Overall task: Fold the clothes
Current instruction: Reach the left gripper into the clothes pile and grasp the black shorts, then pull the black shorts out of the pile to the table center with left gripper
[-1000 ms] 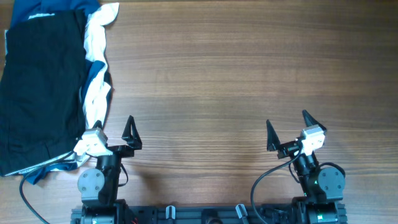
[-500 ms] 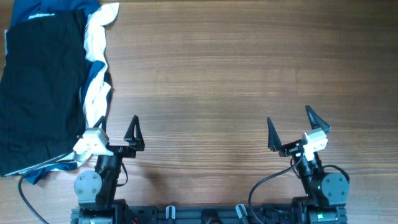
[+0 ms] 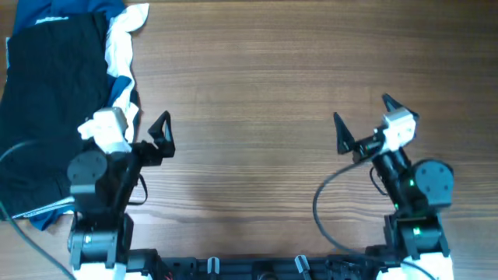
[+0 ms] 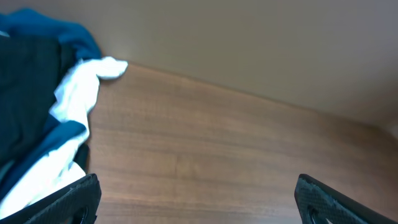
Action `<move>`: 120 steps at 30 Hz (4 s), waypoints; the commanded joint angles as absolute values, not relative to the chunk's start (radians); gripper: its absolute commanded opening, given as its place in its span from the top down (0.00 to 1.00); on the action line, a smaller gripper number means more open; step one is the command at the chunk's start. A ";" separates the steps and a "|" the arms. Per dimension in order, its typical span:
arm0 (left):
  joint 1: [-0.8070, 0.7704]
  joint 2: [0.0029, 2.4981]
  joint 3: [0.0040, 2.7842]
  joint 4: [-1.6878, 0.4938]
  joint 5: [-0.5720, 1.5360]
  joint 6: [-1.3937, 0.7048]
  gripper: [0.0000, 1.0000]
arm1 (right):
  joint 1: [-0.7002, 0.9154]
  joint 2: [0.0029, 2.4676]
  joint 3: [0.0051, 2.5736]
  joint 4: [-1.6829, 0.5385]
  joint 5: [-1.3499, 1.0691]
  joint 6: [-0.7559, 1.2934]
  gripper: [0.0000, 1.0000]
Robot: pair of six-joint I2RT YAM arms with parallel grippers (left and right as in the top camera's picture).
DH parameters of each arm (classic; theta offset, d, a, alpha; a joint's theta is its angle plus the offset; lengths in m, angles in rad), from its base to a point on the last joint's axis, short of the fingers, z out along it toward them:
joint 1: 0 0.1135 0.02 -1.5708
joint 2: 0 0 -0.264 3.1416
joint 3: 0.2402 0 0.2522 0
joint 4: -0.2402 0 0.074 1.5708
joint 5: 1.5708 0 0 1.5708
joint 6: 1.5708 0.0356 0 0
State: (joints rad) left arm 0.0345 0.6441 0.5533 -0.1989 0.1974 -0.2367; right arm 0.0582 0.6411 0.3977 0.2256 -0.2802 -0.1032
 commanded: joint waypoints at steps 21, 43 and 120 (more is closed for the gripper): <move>0.281 1.329 1.246 -0.752 0.228 -0.046 0.00 | 0.062 1.306 1.106 -0.305 -0.533 0.080 0.00; 0.982 1.746 1.246 -0.487 0.189 0.222 0.02 | 0.063 1.320 1.105 -0.421 -0.521 0.026 0.00; -0.338 1.601 1.244 -0.698 0.155 -0.209 0.00 | -0.041 1.777 1.184 -0.333 -0.282 0.000 0.14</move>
State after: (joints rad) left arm -0.3378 1.5913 1.2495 -0.6865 0.2279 -0.2348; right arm -0.0605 1.6714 1.1687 -0.4355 -0.3870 0.0200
